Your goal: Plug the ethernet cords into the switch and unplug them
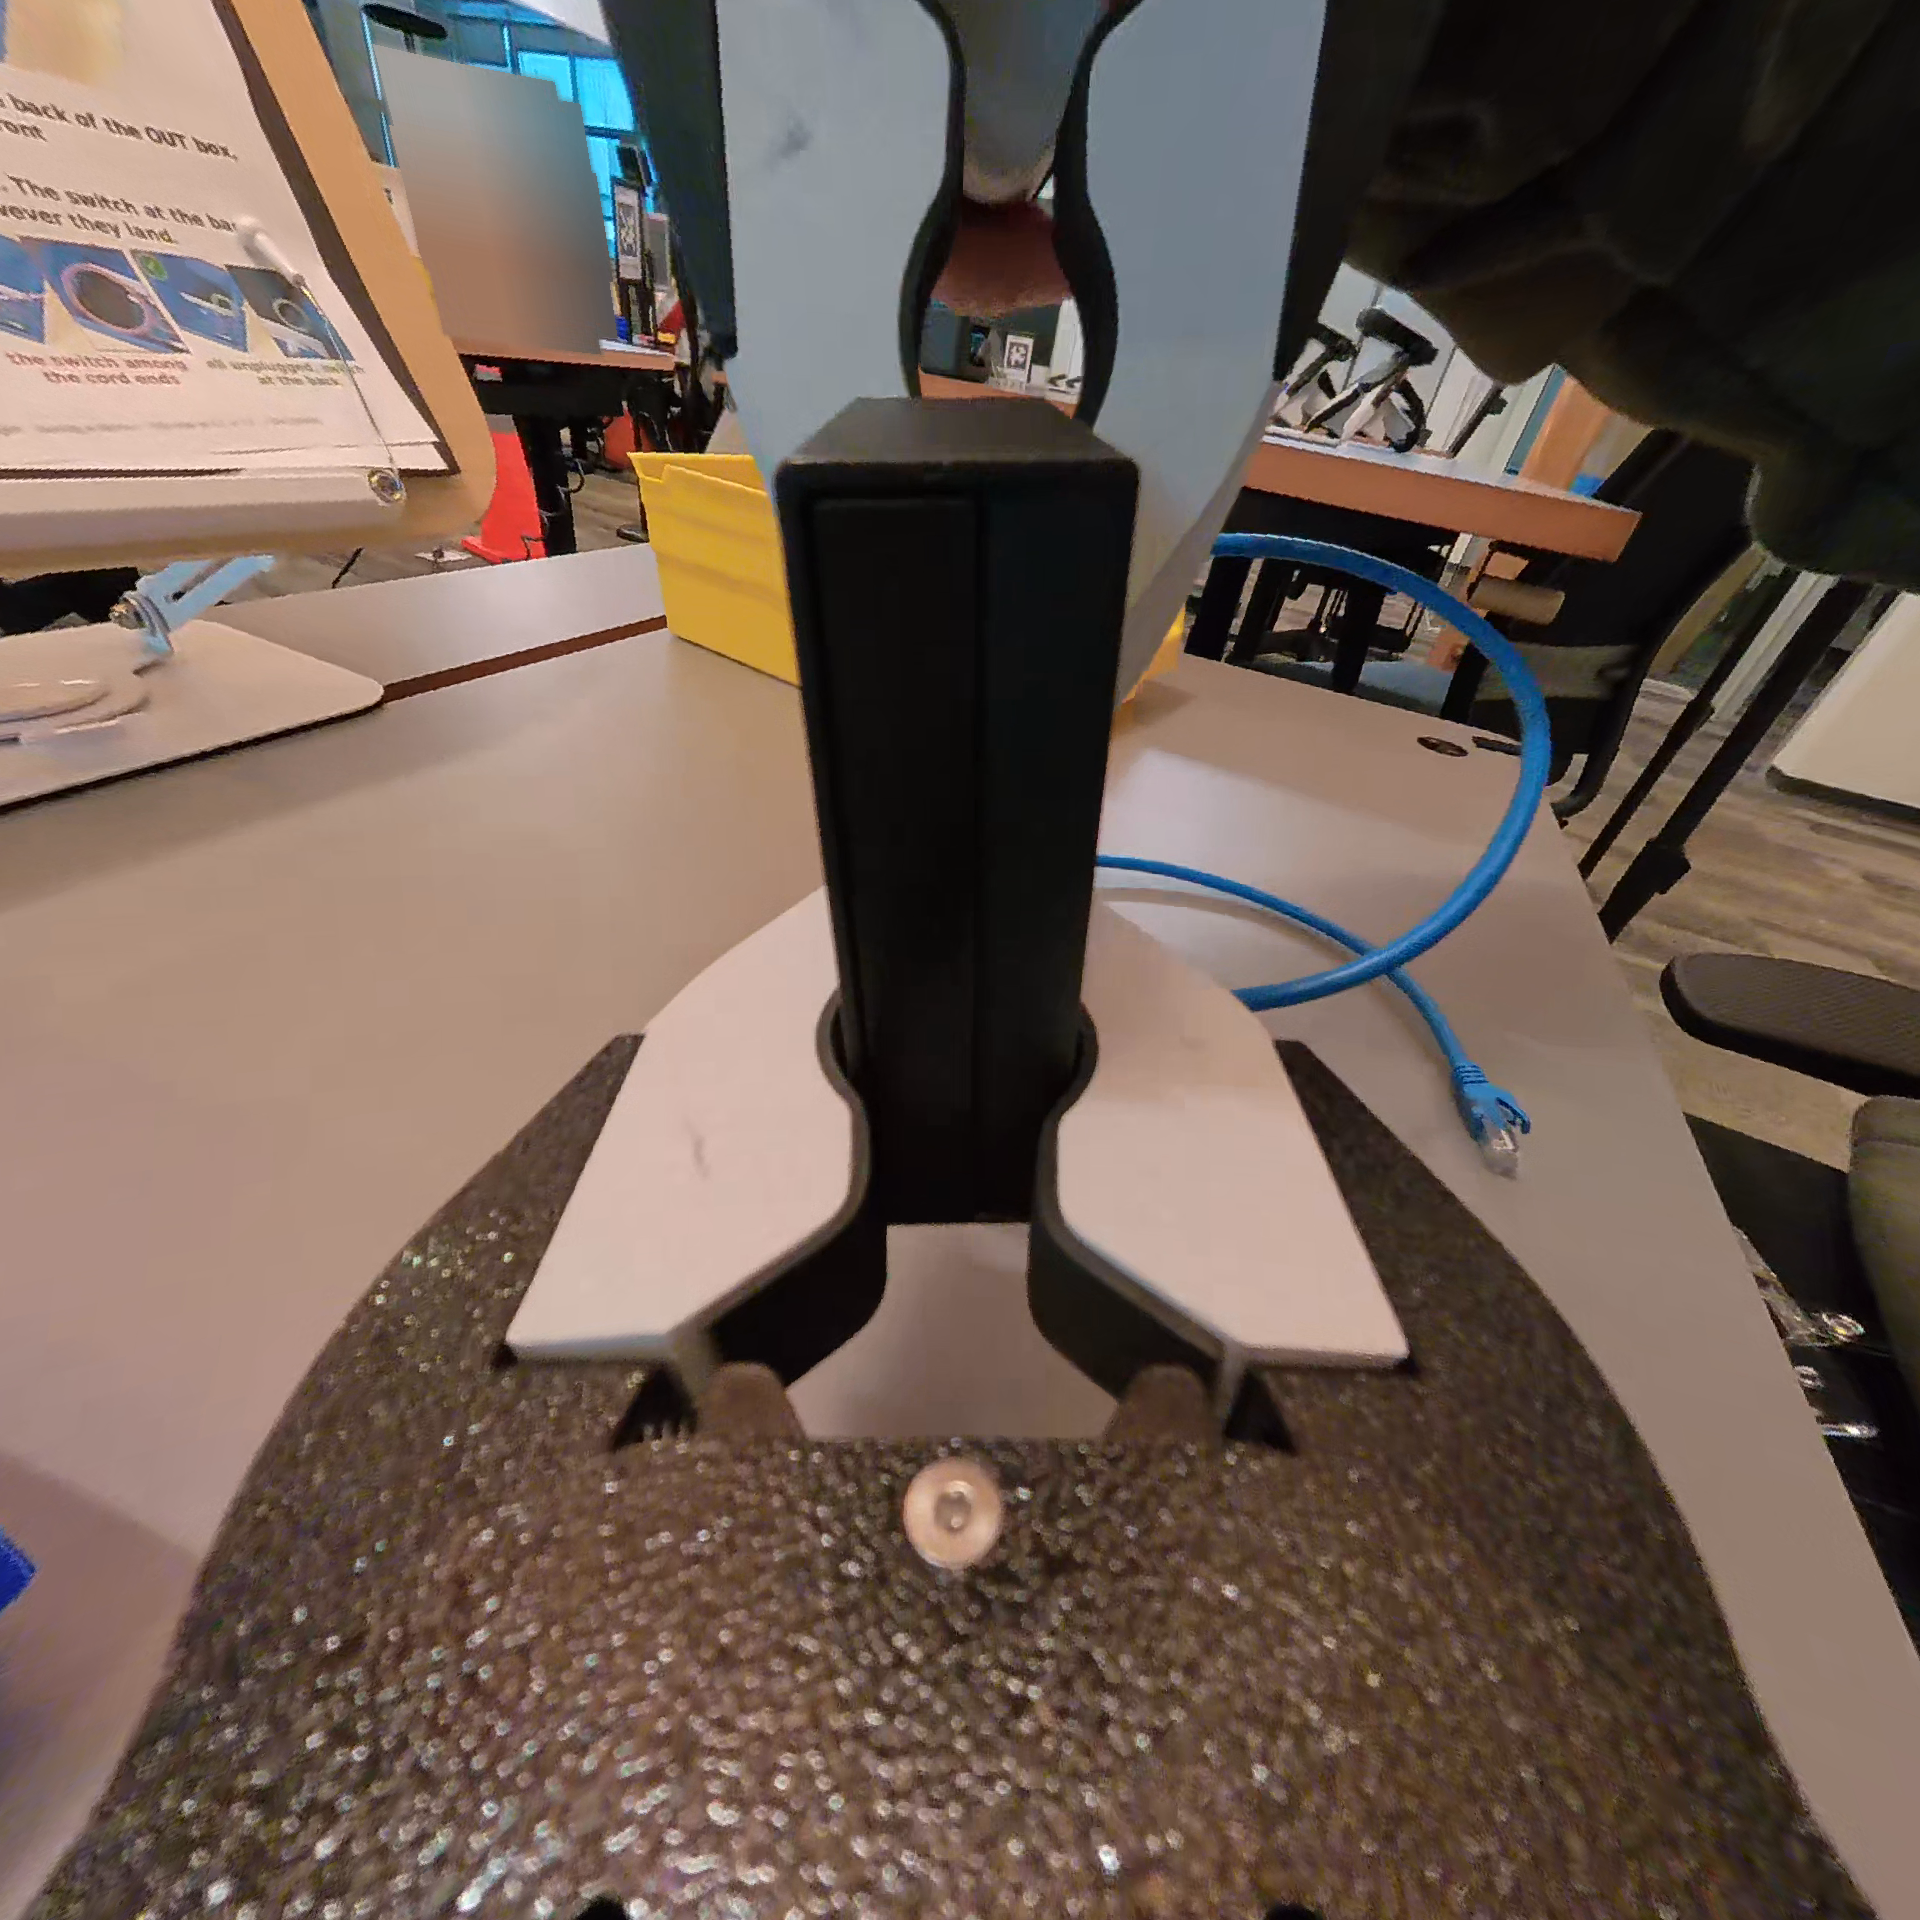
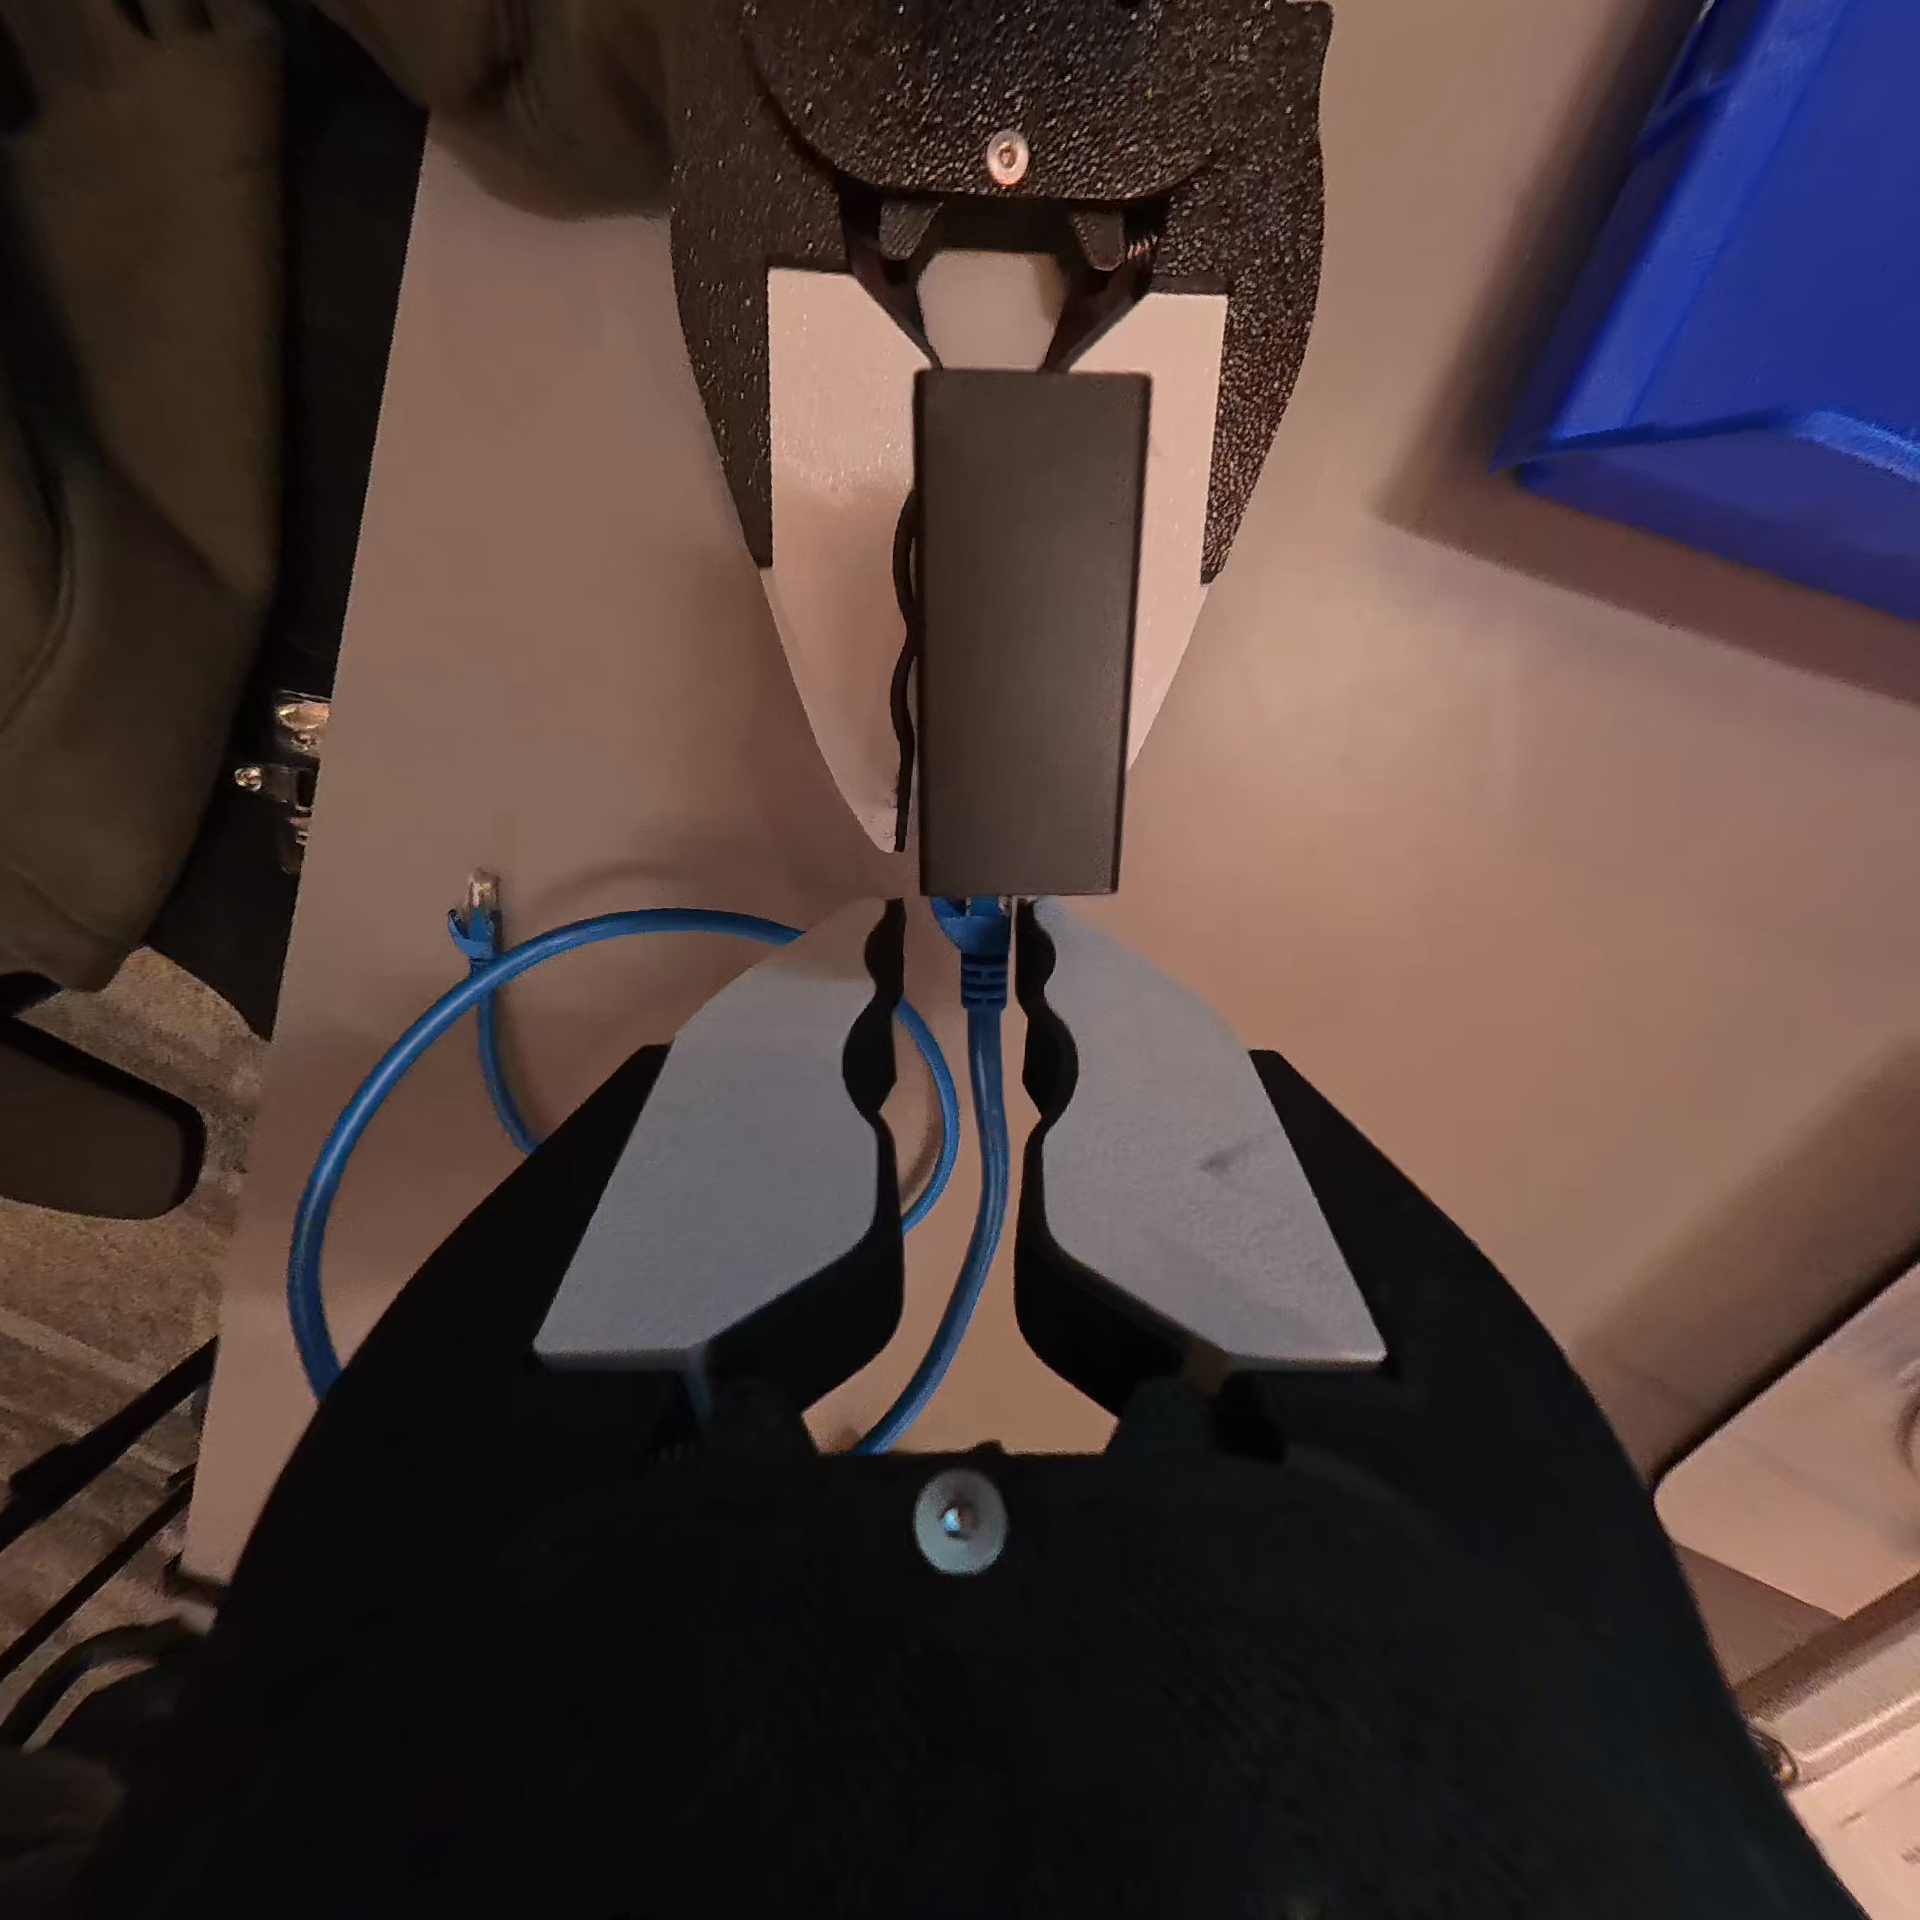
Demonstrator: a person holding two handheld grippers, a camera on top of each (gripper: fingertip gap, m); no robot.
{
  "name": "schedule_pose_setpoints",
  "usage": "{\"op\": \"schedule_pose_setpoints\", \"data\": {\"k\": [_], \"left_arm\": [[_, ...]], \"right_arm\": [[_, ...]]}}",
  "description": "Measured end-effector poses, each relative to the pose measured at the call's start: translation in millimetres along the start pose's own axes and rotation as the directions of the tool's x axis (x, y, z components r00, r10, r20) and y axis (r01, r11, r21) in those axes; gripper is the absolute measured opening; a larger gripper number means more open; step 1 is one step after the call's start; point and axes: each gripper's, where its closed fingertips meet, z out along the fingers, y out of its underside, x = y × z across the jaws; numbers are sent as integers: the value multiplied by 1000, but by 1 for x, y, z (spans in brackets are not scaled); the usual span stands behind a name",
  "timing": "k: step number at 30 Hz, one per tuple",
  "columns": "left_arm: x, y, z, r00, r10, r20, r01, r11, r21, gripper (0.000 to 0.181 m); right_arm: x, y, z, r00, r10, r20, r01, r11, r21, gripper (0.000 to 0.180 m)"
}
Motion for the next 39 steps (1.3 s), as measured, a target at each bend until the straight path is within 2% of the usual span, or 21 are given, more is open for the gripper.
{"op": "schedule_pose_setpoints", "data": {"k": [4,10,20,28,39], "left_arm": [[1,1,1,1000,11,-4,-11,1000,-5,29],[4,2,1,1000,19,-20,-20,1000,-13,29],[4,-1,-1,999,-5,-35,6,1000,11,29],[1,-2,-3,999,-21,-31,22,1000,20,29],[3,-2,-5,999,-6,-44,7,1000,19,29]], "right_arm": [[0,-11,-6,1000,5,-11,-4,995,95,15],[-3,-5,2,1000,-9,-9,9,998,63,14],[0,-16,-6,998,53,-26,-48,984,173,17],[3,-17,-4,996,60,-65,-48,985,168,15],[2,-19,-3,991,-14,-131,37,985,171,14]]}}
